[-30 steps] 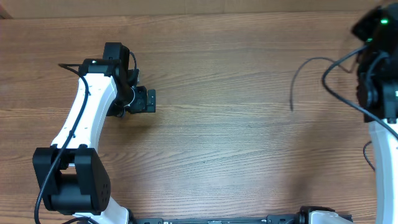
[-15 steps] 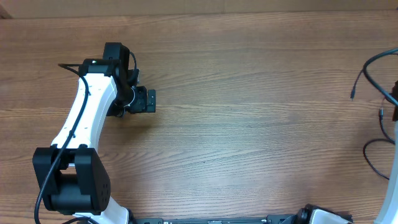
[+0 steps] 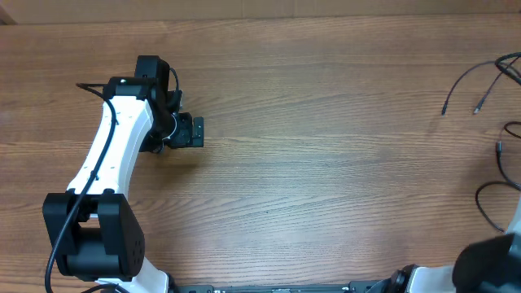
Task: Untangle cables
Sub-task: 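Carry the cable with the right gripper off the table's right edge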
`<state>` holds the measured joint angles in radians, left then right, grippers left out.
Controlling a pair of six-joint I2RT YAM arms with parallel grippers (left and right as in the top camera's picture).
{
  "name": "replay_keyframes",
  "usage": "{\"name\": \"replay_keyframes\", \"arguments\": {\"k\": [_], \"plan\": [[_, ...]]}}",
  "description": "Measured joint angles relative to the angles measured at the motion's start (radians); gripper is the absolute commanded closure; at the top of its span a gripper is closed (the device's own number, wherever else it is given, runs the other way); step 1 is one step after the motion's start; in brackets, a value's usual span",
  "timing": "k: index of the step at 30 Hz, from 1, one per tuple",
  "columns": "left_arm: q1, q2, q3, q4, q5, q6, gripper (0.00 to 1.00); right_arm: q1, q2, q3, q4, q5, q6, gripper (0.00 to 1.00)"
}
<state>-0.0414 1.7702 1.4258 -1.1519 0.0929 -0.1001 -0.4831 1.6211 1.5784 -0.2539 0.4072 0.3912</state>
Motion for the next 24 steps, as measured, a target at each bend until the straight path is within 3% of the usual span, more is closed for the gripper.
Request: {"name": "replay_keyframes", "arguments": {"k": [11,19,20,21,24], "plan": [[0.0,0.0,0.0,0.0,0.0,0.0,0.0,-0.174,0.299,0.005,-0.16,-0.062,0.0,0.96],[0.0,0.0,0.0,0.0,0.0,0.0,0.0,-0.2,0.328,0.005,-0.158,-0.122,-0.003,0.93],[0.0,0.0,0.0,0.0,0.0,0.0,0.01,-0.2,0.328,0.005,-0.158,-0.124,-0.003,0.77],[0.0,0.0,0.0,0.0,0.0,0.0,0.0,-0.2,0.328,0.005,-0.157,-0.13,-0.003,0.54],[0.0,0.0,0.0,0.0,0.0,0.0,0.0,-0.2,0.328,0.005,-0.158,-0.149,-0.003,0.12]]}}
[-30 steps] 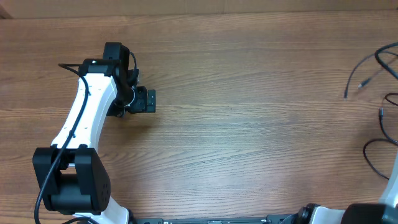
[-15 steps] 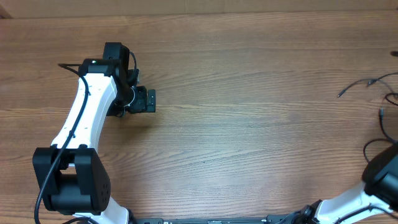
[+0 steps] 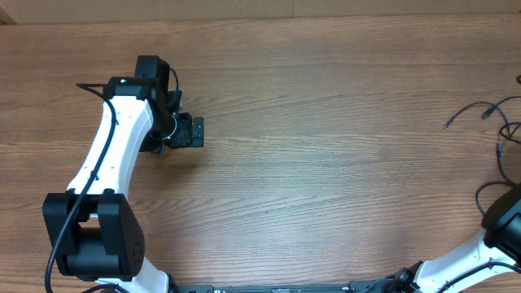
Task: Untangle cables
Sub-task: 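Carry the cable with the right gripper off the table's right edge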
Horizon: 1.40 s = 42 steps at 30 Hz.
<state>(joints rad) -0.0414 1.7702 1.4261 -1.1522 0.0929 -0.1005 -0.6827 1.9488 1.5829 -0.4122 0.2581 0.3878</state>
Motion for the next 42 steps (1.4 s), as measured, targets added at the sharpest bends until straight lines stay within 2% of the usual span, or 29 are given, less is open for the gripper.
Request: {"name": "replay_keyframes", "arguments": {"k": [1,15,26,42], "plan": [[0.0,0.0,0.0,0.0,0.0,0.0,0.0,0.0,0.0,0.0,0.0,-0.011,0.0,0.0],[0.0,0.0,0.0,0.0,0.0,0.0,0.0,0.003,-0.032,0.0,-0.15,-0.077,0.005,0.0],[0.0,0.0,0.0,0.0,0.0,0.0,0.0,0.003,-0.397,0.001,-0.219,-0.159,0.006,0.0],[0.0,0.0,0.0,0.0,0.0,0.0,0.0,0.004,-0.634,0.001,-0.508,-0.376,-0.01,0.0]]}}
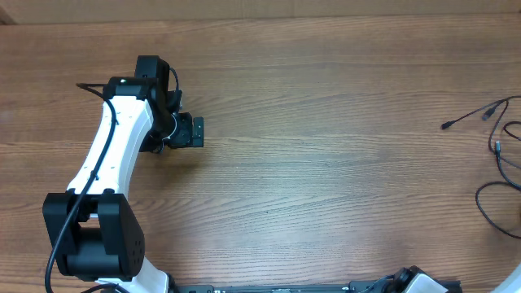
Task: Untangle cables
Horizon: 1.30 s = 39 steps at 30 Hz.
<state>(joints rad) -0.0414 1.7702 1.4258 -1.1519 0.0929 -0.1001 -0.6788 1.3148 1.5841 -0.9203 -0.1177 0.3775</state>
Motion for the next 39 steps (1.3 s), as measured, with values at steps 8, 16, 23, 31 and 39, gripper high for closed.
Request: {"name": "replay_keyframes", "arguments": {"k": [8,16,23,31,39], "plan": [[0.0,0.0,0.0,0.0,0.0,0.0,0.01,0.0,-0.016,0.002,-0.203,-0.185,-0.13,0.0],[0.0,0.0,0.0,0.0,0.0,0.0,0.0,0.0,-0.016,0.002,-0.306,-0.351,-0.222,0.0],[0.0,0.0,0.0,0.0,0.0,0.0,0.0,0.05,-0.016,0.002,-0.329,-0.38,-0.241,0.0],[0.0,0.0,0.0,0.0,0.0,0.0,0.0,0.303,-0.016,0.002,-0.324,-0.384,-0.278,0.0],[0.0,0.0,0.0,0.0,0.0,0.0,0.01,0.534,0.005,-0.014,-0.296,-0.372,-0.288,0.0]]}}
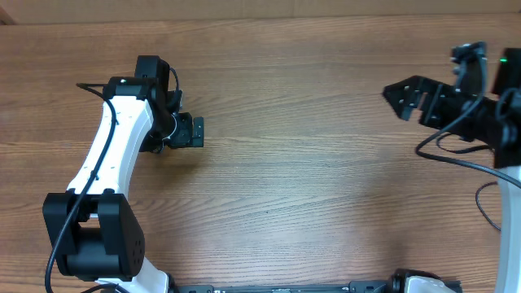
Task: Untangle cables
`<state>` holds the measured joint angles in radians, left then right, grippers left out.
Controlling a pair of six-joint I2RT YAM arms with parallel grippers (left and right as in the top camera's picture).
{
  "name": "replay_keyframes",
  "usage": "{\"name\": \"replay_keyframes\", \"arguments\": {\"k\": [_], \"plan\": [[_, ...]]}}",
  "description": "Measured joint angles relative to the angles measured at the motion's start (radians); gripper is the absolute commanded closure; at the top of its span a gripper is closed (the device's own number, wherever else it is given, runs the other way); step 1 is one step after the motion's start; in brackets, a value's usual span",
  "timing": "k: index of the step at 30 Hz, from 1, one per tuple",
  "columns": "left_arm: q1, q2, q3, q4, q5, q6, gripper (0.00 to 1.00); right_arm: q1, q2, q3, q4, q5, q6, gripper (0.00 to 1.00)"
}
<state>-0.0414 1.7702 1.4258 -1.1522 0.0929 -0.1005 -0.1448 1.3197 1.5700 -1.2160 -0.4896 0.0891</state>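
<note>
Only a black cable loop [479, 205] shows, lying on the wood near the right edge in the overhead view. The other cable ends are hidden under my right arm. My right gripper [396, 99] hangs over the upper right of the table, pointing left. Its jaws look spread with nothing between them. Far from any cable, my left gripper [196, 131] rests low over the table at the left, pointing right. Its fingers read as one dark block, so their state is unclear.
The right arm's own black lead [444, 154] droops below its wrist. The white left arm [110, 150] runs from the lower left corner up to its gripper. Bare wooden tabletop [301, 163] lies between the two grippers.
My right arm, then out of view apart from its base, now reaches over the upper right of the table. It covers the loose cable ends that lay there. The left arm has not moved.
At first several cable ends lay spread at the right edge, with my right arm at the lower right corner. Then the ends lay further right and lower. Later the arm was out of view. Now it stands above those ends. The left arm stayed still throughout.
</note>
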Motion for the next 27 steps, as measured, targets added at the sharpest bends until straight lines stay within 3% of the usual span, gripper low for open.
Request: {"name": "replay_keyframes", "arguments": {"k": [27], "plan": [[0.0,0.0,0.0,0.0,0.0,0.0,0.0,0.047,0.105,-0.002,0.0,0.008,0.0,0.0]]}}
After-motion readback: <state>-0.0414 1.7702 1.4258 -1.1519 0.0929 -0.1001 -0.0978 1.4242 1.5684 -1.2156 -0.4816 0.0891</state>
